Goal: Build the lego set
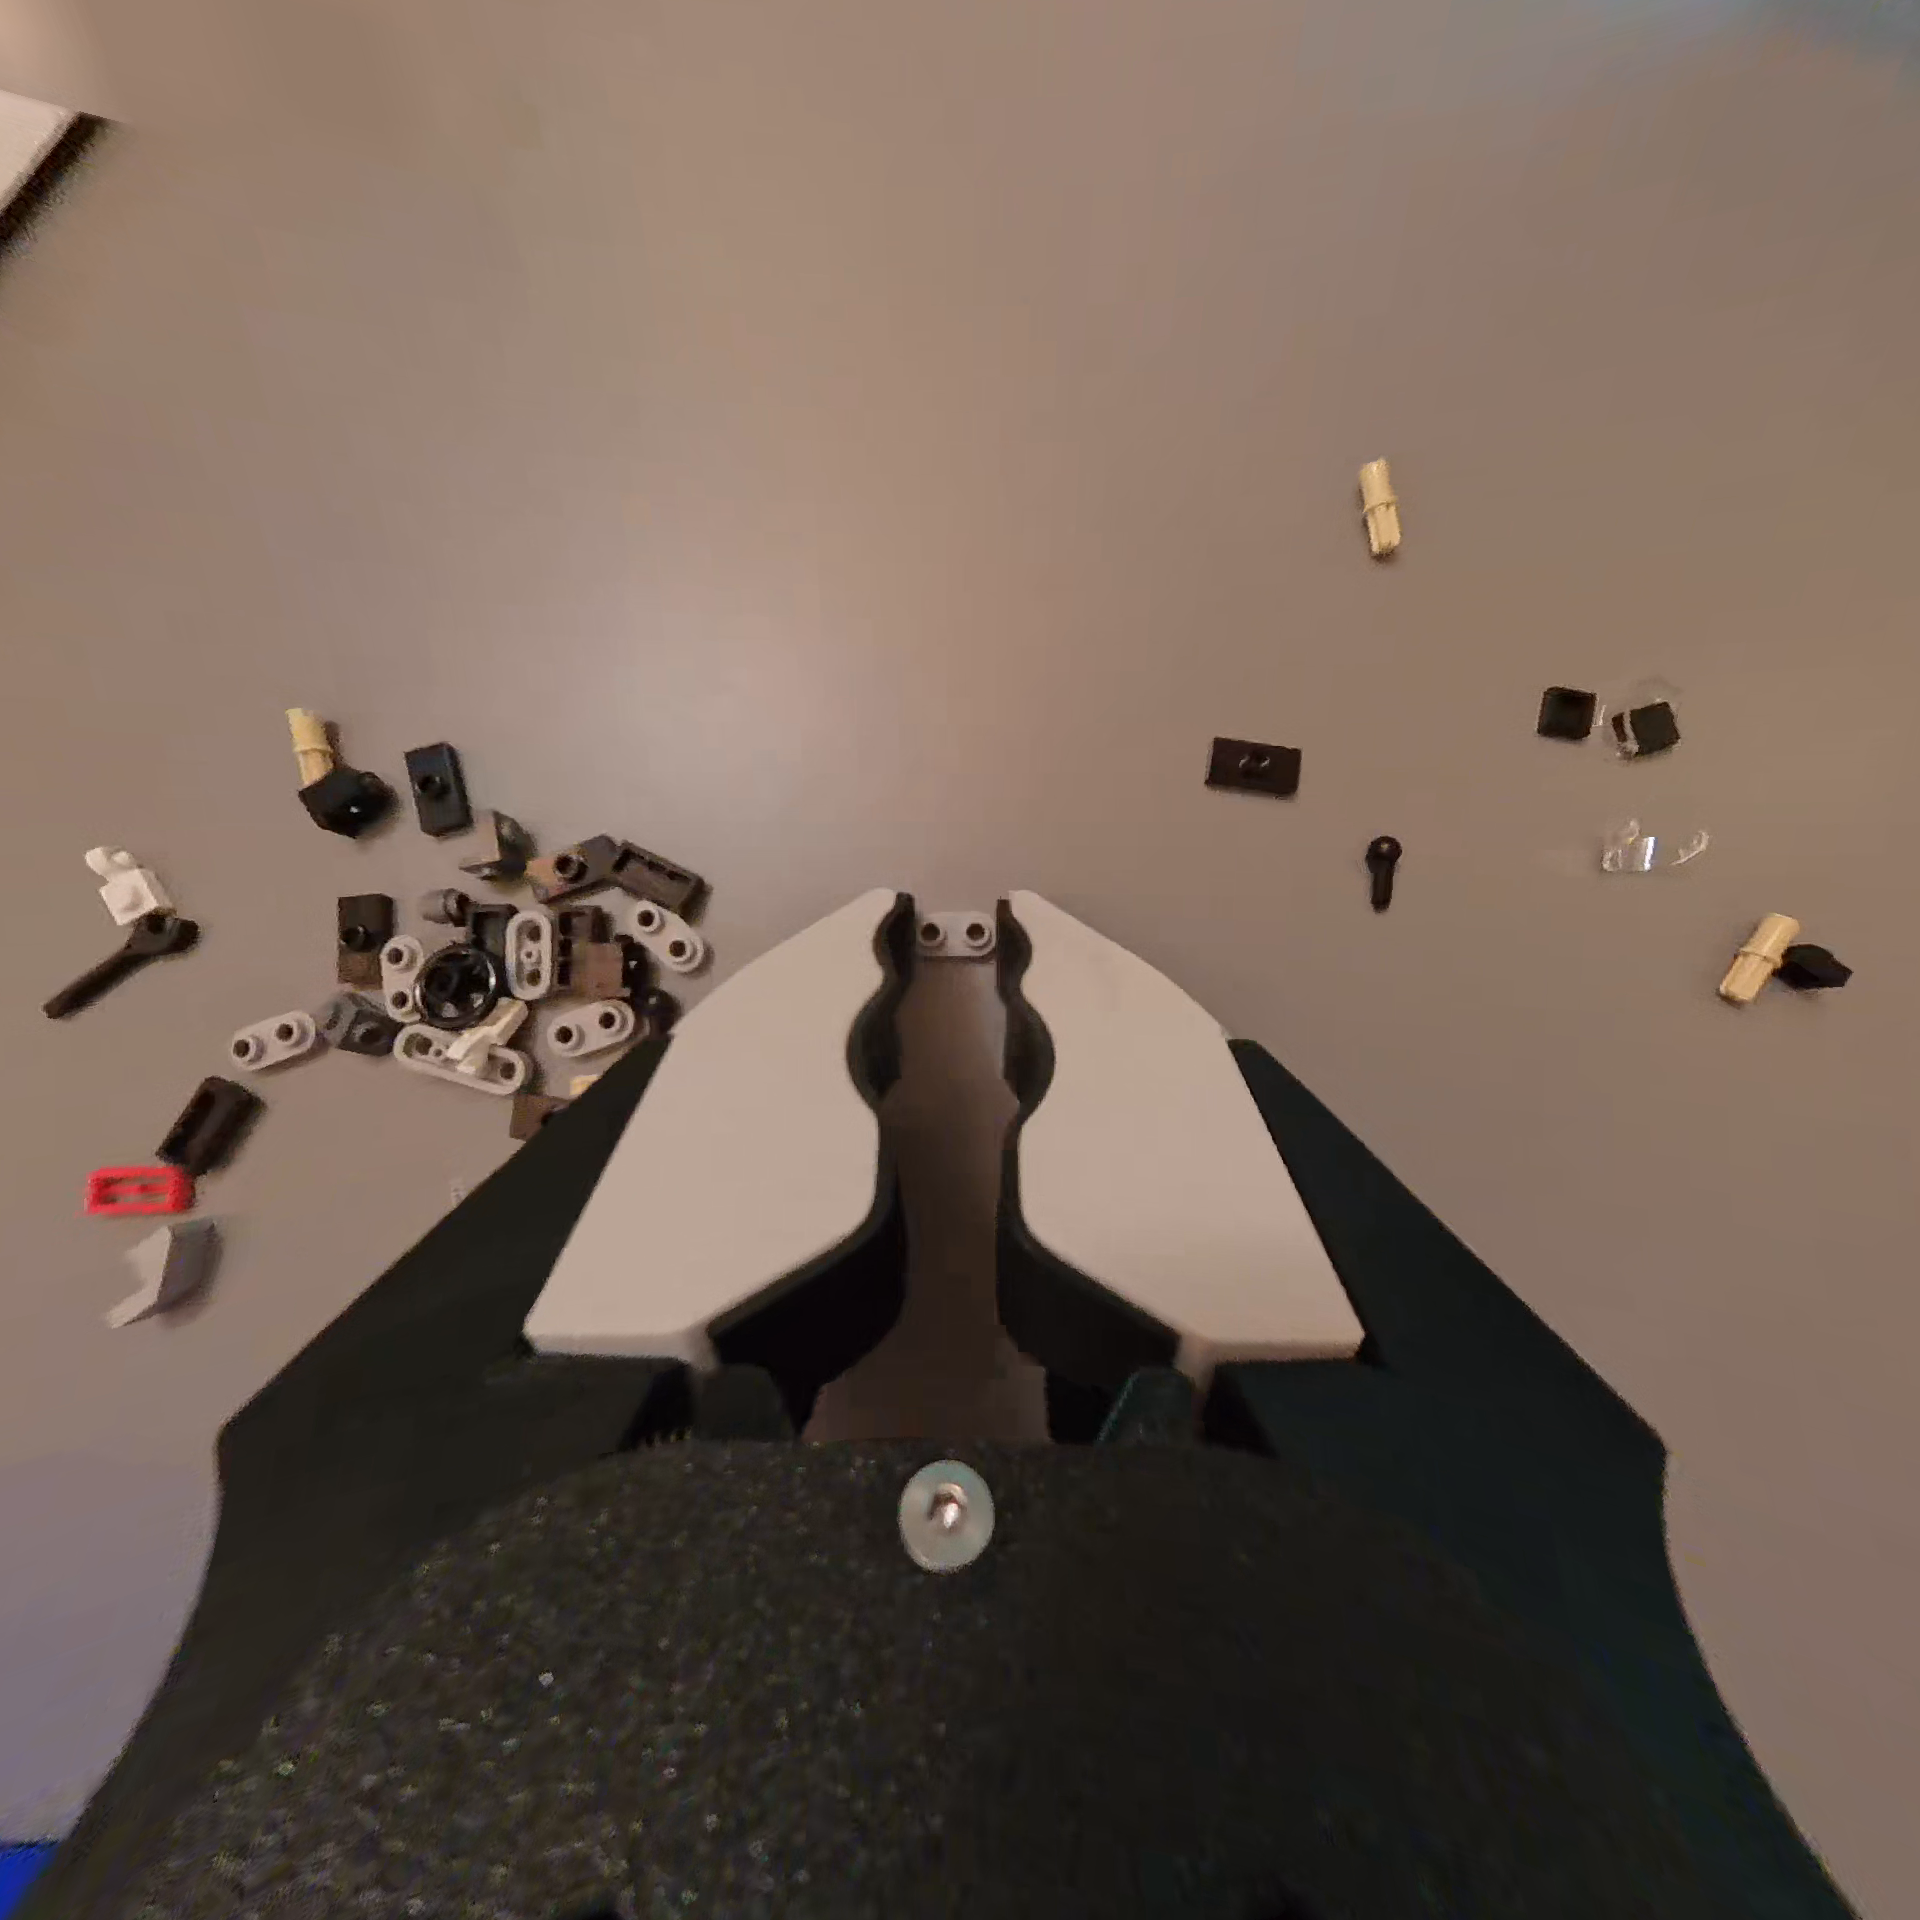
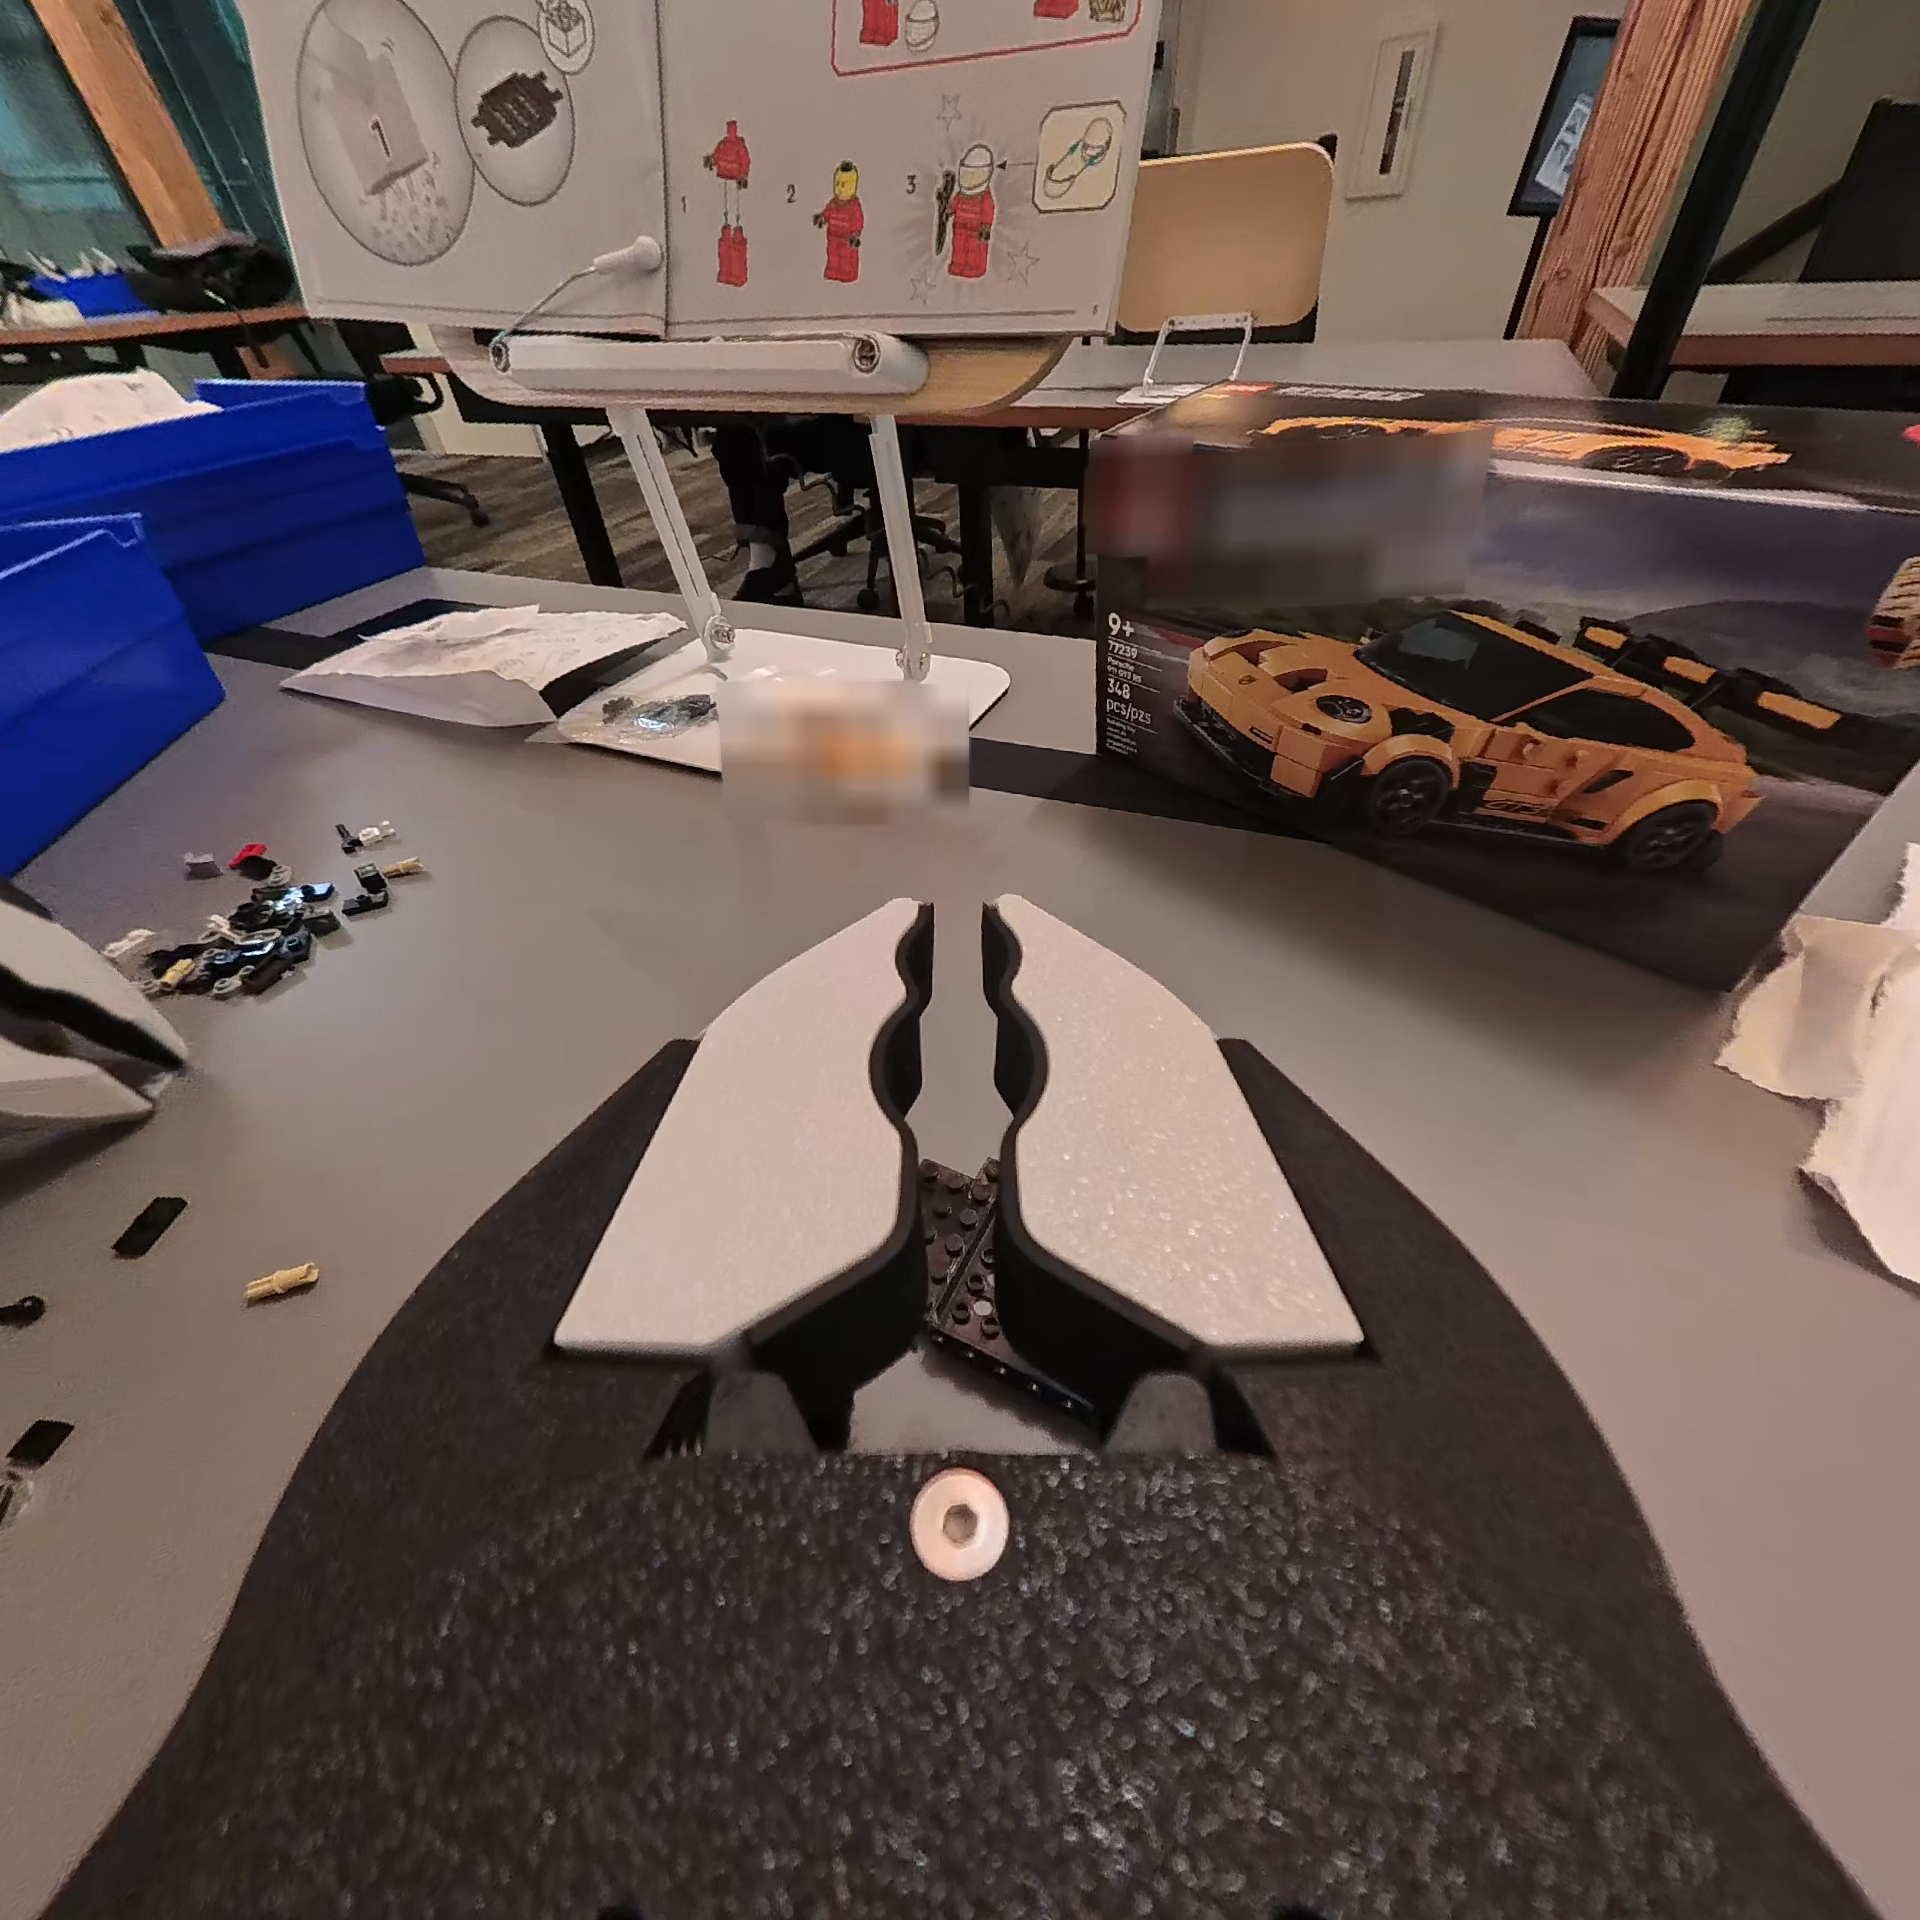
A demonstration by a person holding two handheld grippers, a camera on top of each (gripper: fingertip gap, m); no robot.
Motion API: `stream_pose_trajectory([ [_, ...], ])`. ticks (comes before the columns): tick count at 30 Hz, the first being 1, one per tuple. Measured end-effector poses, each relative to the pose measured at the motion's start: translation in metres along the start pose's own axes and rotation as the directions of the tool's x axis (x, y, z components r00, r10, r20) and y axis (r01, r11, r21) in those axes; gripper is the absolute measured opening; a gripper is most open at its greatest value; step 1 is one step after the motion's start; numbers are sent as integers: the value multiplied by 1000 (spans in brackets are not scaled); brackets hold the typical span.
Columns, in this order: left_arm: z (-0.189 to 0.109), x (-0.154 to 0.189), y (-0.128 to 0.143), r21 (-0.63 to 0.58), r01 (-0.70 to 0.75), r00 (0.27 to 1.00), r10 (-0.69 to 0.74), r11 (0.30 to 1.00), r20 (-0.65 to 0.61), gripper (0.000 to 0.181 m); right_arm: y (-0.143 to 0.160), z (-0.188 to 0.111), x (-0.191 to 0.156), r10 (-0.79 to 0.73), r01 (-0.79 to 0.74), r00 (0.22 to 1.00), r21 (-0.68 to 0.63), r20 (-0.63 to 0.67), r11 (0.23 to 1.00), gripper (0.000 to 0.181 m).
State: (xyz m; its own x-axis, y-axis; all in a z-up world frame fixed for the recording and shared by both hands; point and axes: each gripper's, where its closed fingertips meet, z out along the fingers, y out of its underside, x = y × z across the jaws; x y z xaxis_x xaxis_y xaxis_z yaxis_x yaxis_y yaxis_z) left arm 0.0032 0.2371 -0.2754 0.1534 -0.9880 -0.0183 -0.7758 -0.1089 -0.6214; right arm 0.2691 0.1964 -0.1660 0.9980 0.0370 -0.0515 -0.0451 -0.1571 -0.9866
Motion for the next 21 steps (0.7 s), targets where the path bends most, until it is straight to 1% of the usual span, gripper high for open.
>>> stream_pose_trajectory([
  [2,-1,-7,1,-14,-1,1000,1,1000,27,14,0,0,1,1,-1,1000,1,-2,1000,8],
  [3,-2,-15,3,-28,-6,997,8,1000,70,0,0,0,1,1,-1,1000,1,-2,1000,8],
  [6,-8,-45,5,-25,15,980,-10,1000,201,0,0,0,0,1,-1,1000,-1,1,1000,8],
  [7,-11,-56,5,-18,32,968,-27,999,250,1,1,1,0,1,-1,1000,-2,3,1000,8],
  [9,-17,-79,9,-29,57,935,-43,998,353,10,1,1,-1,0,0,1000,-2,4,1000,8],
  [10,-20,-85,8,-23,59,922,-46,998,384,13,0,0,-1,-1,1,1000,-1,3,1000,8],
  [12,-23,-84,2,8,47,919,-46,999,391,22,0,0,0,1,-1,1000,1,1,1000,8],
  [13,-24,-81,-1,22,40,923,-45,999,383,25,0,0,0,3,-3,1000,1,1,1000,8],
  [15,-23,-61,-9,45,3,953,-17,999,301,26,0,0,0,3,-3,1000,-1,3,1000,8],
  [18,-17,-17,-22,81,-36,993,26,996,116,24,1,1,-2,-1,1,1000,-4,7,1000,9],
  [20,-10,15,-28,93,-23,1000,25,995,-16,24,1,1,-2,-1,1,1000,-4,8,1000,9],
  [21,-6,27,-30,91,-31,998,36,995,-58,24,1,1,-1,0,0,1000,-3,8,1000,8],
])
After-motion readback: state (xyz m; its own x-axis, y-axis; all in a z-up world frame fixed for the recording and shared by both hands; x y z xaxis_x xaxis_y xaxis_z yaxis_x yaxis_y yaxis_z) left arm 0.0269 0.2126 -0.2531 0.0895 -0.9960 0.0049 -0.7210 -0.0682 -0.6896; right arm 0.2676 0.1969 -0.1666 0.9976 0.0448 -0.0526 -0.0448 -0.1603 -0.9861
